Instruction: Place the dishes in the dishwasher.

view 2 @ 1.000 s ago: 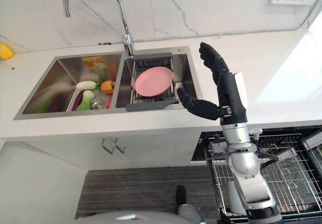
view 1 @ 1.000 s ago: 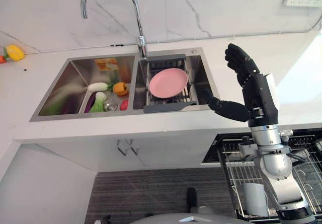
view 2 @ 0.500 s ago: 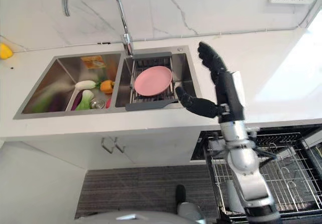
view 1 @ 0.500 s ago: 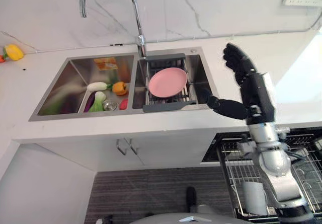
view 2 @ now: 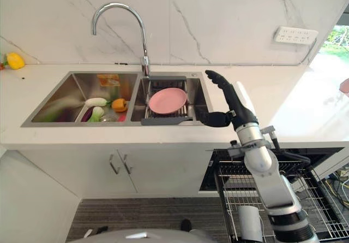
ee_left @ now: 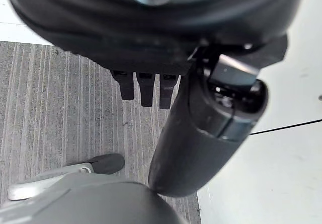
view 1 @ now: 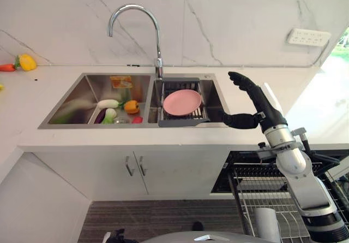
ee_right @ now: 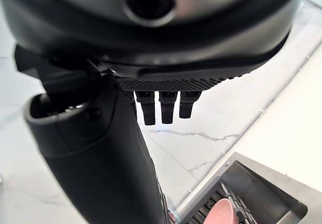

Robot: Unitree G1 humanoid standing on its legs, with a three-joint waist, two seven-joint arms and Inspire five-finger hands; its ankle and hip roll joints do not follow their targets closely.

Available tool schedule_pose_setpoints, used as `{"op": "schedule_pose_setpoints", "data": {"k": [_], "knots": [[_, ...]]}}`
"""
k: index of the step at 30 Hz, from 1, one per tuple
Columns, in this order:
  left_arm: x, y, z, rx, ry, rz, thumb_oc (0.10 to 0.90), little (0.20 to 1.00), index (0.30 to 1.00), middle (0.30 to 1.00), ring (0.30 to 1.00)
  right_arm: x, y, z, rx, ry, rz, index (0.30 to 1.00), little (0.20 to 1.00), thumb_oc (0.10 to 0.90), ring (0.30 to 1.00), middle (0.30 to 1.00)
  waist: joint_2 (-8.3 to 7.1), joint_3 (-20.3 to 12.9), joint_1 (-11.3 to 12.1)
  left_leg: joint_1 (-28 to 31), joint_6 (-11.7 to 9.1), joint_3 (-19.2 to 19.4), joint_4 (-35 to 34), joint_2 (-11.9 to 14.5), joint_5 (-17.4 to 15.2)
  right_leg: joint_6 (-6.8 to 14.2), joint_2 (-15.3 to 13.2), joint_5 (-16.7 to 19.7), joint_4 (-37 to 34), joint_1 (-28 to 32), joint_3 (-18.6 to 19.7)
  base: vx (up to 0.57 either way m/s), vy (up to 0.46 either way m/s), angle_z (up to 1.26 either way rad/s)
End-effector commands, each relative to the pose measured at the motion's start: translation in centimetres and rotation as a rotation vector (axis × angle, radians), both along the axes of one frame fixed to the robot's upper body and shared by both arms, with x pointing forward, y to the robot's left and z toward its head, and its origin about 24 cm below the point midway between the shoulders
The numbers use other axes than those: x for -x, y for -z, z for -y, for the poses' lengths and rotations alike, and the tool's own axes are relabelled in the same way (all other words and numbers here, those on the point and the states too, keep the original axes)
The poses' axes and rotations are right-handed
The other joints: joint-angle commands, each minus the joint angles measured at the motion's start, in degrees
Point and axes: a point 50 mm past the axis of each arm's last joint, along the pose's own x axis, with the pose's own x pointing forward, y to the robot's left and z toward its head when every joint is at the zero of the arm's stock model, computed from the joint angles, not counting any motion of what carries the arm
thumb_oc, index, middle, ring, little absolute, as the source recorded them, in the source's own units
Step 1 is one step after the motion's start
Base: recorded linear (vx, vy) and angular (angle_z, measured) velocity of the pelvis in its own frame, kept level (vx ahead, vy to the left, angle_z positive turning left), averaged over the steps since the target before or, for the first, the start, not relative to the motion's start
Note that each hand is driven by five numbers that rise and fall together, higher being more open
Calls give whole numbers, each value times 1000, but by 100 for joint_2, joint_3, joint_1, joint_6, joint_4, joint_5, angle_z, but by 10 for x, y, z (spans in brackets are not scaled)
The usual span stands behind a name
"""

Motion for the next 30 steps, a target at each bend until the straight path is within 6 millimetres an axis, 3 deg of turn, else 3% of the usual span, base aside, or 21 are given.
{"op": "schedule_pose_setpoints", "data": {"k": [1, 7, 15, 22, 30], "knots": [[-6, -1, -3, -17, 122, -28, 800, 900, 900, 900, 900, -10, -54, -9, 106, -16, 234, 900, 900, 800, 900, 900, -229, -177, 90, -409, -383, -161, 54, -78, 309, 562, -444, -1014, 91, 800, 354, 0, 0, 0], [-15, -2, -2, -12, 216, -38, 800, 900, 900, 900, 900, -30, -85, -27, 537, -45, 302, 900, 900, 800, 900, 900, -223, -197, 245, -390, -363, -203, 54, -114, 283, 567, -464, -1039, 91, 857, 301, 0, 0, 0], [-18, -2, -4, -18, 224, -40, 800, 900, 900, 900, 900, -59, -78, -38, 872, -99, 237, 900, 900, 800, 900, 900, -268, -192, 430, -424, -384, -315, 54, -111, 295, 565, -481, -1082, 91, 902, 160, -4, 10, 6], [-8, -1, -5, -16, 221, -73, 800, 900, 900, 900, 900, -85, -58, -28, 998, -101, 122, 900, 900, 800, 900, 900, -302, -204, 556, -476, -398, -425, 54, -119, 314, 557, -480, -1107, 91, 926, 25, 1, 8, 11], [0, -1, -7, -23, 188, -76, 800, 900, 900, 900, 900, -104, -43, -17, 978, -23, 127, 900, 900, 800, 900, 900, -304, -174, 633, -543, -428, -540, 54, -126, 355, 548, -475, -1124, 91, 934, -92, 3, 1, 9]]}}
